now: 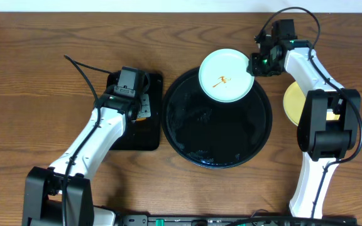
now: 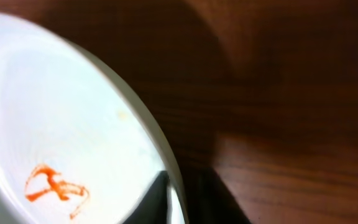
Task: Clean dirty plates on tray and stack at the side
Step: 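Move the right gripper to the white plate and grasp its rim, then hold the white plate with the right gripper and wipe it with sponge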
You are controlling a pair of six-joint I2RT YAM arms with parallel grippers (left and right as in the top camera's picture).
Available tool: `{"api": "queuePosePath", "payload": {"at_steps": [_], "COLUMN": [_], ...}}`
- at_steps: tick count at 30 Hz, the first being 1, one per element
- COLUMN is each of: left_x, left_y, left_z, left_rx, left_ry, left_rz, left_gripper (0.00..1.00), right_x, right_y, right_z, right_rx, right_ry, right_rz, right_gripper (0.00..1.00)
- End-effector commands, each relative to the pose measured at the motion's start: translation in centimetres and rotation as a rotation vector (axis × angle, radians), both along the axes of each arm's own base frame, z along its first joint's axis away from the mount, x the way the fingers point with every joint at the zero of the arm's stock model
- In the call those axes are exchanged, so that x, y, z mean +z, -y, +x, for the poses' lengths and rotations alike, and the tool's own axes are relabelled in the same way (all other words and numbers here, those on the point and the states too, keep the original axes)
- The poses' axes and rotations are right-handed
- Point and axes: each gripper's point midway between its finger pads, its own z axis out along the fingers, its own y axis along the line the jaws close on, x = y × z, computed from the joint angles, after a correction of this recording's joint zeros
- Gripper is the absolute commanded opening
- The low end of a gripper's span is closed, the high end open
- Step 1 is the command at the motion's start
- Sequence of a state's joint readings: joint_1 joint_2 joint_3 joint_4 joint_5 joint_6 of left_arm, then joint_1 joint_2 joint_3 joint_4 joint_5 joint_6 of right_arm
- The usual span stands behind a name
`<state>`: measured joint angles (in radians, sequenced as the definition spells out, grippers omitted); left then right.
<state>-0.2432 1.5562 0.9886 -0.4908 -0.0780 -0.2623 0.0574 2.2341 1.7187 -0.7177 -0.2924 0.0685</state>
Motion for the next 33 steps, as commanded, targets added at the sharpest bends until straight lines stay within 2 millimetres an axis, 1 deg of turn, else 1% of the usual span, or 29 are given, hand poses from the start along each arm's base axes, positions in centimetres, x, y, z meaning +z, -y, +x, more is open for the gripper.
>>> {"api": "queuePosePath", "payload": {"at_steps": [1,6,7,12,15,19,22,24,26,27,30,33], "left_x": [0.0,0.0,0.0,0.1,0.3,0.8,1.3,2.0,2.5,2.7,2.7,1.9], "left_y": [-0.4,-0.4,-0.4,-0.3,-0.2,0.2,1.9,3.7,5.1,5.7,7.4,9.9], "left_z": [0.0,0.0,0.0,0.1,0.5,1.5,2.4,2.9,3.3,3.3,3.2,2.4], "left_rx": [0.014,0.014,0.014,0.014,0.014,0.008,-0.032,-0.075,-0.074,-0.066,-0.045,-0.076], "left_ry": [0.001,0.001,0.001,0.008,0.027,0.070,0.106,0.134,0.151,0.155,0.152,0.127], "left_rz": [0.009,0.009,0.009,0.008,0.003,-0.020,-0.107,-0.187,-0.259,-0.287,-0.331,-0.349], "left_gripper": [0.13,0.13,0.13,0.13,0.13,0.13,0.13,0.12,0.11,0.09,0.08,0.08], "right_x": [1.1,1.2,1.2,2.1,2.7,2.7,2.1,1.5,0.9,0.6,-0.6,-1.5], "right_y": [-0.6,-0.4,-0.4,-0.7,-1.4,-2.6,-3.8,-4.7,-5.4,-5.8,-6.6,-7.1], "right_z": [0.0,-1.9,-2.5,-5.0,-6.2,-8.8,-10.5,-11.4,-11.9,-12.1,-12.6,-12.9], "right_rx": [0.011,0.009,0.010,0.017,0.033,0.064,0.098,0.118,0.126,0.124,0.121,0.115], "right_ry": [0.007,-0.066,-0.091,-0.171,-0.208,-0.299,-0.353,-0.372,-0.380,-0.385,-0.389,-0.388], "right_rz": [0.005,0.001,0.001,0.006,0.017,0.012,0.001,-0.005,-0.009,-0.010,-0.010,-0.009], "right_gripper": [0.01,0.01,0.01,0.01,0.01,0.01,0.01,0.01,0.01,0.01,0.01,0.01]}}
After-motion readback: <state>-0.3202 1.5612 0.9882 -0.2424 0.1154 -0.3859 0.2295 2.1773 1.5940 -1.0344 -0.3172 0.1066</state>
